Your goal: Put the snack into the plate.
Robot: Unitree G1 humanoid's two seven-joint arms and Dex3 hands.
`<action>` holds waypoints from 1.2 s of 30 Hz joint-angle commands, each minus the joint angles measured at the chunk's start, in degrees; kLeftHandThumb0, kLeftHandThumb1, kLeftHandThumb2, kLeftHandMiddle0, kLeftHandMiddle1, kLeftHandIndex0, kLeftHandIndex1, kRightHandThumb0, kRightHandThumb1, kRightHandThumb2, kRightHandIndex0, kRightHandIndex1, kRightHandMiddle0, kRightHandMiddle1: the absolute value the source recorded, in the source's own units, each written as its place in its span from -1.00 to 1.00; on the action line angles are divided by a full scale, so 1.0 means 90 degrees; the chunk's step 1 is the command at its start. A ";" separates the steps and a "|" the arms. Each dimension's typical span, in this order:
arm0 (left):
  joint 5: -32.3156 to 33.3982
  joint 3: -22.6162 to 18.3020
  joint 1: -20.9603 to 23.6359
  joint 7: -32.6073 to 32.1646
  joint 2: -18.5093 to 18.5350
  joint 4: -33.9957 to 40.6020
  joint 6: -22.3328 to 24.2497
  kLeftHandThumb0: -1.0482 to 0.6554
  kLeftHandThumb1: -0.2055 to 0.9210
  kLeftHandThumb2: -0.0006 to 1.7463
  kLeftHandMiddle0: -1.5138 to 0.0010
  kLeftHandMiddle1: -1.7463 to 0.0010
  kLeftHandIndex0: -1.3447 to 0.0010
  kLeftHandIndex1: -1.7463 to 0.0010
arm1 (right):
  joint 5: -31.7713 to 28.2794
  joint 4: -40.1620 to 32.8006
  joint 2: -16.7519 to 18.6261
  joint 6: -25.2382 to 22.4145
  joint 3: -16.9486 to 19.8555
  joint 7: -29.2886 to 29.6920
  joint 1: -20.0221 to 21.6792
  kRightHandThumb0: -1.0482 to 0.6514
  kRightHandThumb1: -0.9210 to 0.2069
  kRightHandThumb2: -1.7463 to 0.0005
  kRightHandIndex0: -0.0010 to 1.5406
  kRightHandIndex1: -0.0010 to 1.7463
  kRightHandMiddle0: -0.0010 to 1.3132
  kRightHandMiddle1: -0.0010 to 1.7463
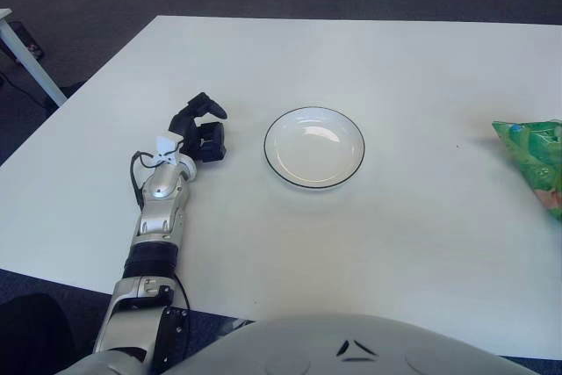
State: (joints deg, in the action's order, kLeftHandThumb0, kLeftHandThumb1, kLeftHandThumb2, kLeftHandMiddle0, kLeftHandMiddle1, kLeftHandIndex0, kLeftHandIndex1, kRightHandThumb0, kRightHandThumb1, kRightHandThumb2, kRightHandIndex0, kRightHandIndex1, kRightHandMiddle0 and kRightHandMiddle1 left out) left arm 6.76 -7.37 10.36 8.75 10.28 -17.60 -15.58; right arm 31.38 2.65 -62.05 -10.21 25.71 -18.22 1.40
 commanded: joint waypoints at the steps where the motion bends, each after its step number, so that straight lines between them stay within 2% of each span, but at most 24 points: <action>1: 0.0025 0.0033 -0.0887 -0.0023 -0.0329 -0.0522 -0.0003 -0.32 -0.03 0.47 -0.69 -1.00 0.12 -1.00 | -0.0223 0.0191 0.0052 0.0459 -0.0075 0.0272 0.0125 -0.63 -1.00 0.27 -0.73 0.23 -1.00 0.14; 8: 0.0146 -0.0036 -0.0880 0.0138 -0.0260 -0.0469 0.0085 -0.33 -0.07 0.50 -0.70 -1.00 0.10 -1.00 | -0.0313 0.0335 0.0005 0.0857 -0.0231 0.0373 0.0143 -0.64 -1.00 0.26 -0.76 0.22 -1.00 0.06; 14: 0.0223 -0.0074 -0.0854 0.0280 -0.0156 -0.0440 0.0165 -0.32 -0.04 0.48 -0.70 -1.00 0.11 -1.00 | -0.0268 0.0336 -0.0138 0.0966 -0.0503 0.0164 0.0196 -0.68 -1.00 0.22 -0.81 0.21 -1.00 -0.03; 19: 0.0221 -0.0092 -0.0794 0.0328 -0.0073 -0.0439 0.0287 -0.32 -0.01 0.46 -0.69 -1.00 0.13 -1.00 | -0.0221 0.0401 -0.0238 0.1021 -0.0539 0.0116 0.0089 -0.68 -1.00 0.18 -0.84 0.20 -1.00 -0.06; 24: 0.0198 -0.0111 -0.0735 0.0323 -0.0022 -0.0420 0.0416 -0.31 0.00 0.45 -0.69 -1.00 0.14 -1.00 | -0.0197 0.0448 -0.0265 0.0821 -0.0348 0.0023 -0.0253 -0.66 -1.00 0.13 -0.88 0.17 -1.00 -0.10; 29: 0.0131 -0.0098 -0.0716 0.0282 -0.0008 -0.0411 0.0414 -0.31 0.01 0.44 -0.68 -1.00 0.14 -1.00 | -0.0210 0.0373 -0.0376 0.0407 -0.0469 -0.0349 -0.0246 -0.65 -1.00 0.07 -0.91 0.08 -1.00 -0.19; 32: 0.0073 -0.0083 -0.0699 0.0284 0.0039 -0.0430 0.0385 -0.31 0.01 0.44 -0.68 -1.00 0.14 -1.00 | -0.0132 0.0552 -0.0491 0.0343 -0.0760 -0.0572 -0.0158 -0.66 -1.00 0.02 -0.95 0.04 -1.00 -0.27; 36: 0.0064 -0.0082 -0.0687 0.0303 0.0070 -0.0462 0.0360 -0.31 0.02 0.44 -0.67 -1.00 0.15 -1.00 | -0.0097 0.0829 -0.0458 0.0288 -0.1135 -0.0691 0.0055 -0.68 -1.00 -0.04 -0.98 -0.01 -1.00 -0.37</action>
State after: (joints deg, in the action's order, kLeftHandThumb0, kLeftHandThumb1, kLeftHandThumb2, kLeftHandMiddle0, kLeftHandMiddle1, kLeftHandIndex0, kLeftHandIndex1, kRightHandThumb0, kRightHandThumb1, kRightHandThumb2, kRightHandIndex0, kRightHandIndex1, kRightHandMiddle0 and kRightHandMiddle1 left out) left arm 8.29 -8.54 9.89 11.56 12.12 -17.76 -13.00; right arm 30.05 8.64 -65.37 -7.50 17.99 -23.44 0.22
